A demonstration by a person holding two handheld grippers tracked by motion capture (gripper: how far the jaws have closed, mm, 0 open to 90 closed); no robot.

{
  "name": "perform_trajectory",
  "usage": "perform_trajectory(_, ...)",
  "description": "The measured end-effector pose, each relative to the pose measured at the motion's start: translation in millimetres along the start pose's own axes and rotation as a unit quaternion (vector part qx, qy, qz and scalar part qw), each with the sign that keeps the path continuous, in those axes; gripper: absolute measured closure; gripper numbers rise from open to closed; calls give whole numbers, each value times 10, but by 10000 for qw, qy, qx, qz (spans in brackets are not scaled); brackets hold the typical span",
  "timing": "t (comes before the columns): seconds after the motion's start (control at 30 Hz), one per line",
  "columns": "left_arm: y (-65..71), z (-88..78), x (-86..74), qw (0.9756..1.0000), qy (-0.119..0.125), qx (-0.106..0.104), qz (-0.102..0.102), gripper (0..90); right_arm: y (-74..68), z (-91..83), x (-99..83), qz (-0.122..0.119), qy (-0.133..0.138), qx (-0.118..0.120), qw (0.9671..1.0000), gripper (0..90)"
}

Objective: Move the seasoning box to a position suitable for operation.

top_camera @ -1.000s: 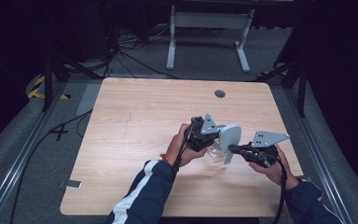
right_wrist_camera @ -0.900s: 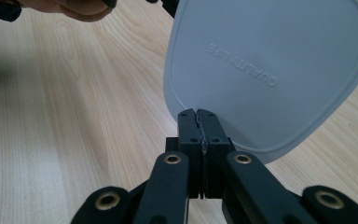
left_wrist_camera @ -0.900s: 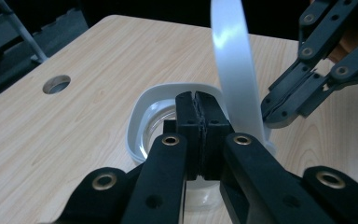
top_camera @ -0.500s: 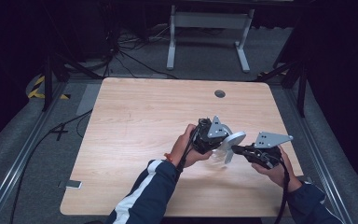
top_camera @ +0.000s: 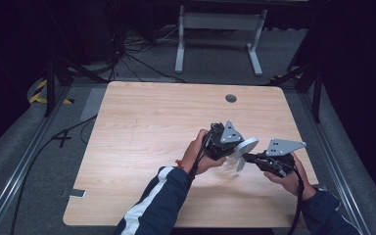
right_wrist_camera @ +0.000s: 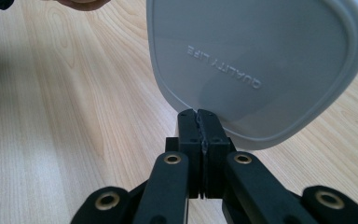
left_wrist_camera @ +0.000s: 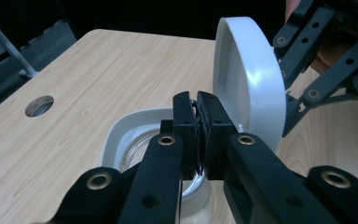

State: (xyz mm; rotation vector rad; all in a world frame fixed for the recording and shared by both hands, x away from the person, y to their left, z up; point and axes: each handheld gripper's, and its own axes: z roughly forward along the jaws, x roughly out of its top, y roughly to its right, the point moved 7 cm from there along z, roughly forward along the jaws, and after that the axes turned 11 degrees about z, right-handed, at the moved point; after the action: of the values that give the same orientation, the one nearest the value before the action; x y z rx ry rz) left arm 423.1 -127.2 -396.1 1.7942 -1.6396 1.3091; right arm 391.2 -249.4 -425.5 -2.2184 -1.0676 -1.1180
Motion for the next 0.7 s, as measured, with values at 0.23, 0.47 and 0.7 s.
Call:
perform_trajectory(0.23,-10,-66,-40,9999,-35,124,-40,863,7,-14,-32,-14,-57,-47,10000,895)
perform_trajectory(0.47,-36,-146,-122,9997,2,200,-148,861,-2,-1,-33,-84,-151,-45,9998,894)
perform_trajectory(0.7,-71,-258,-227,9996,-122,241,-115,860,-13,-43,-36,-116,-168,-79,9998,895)
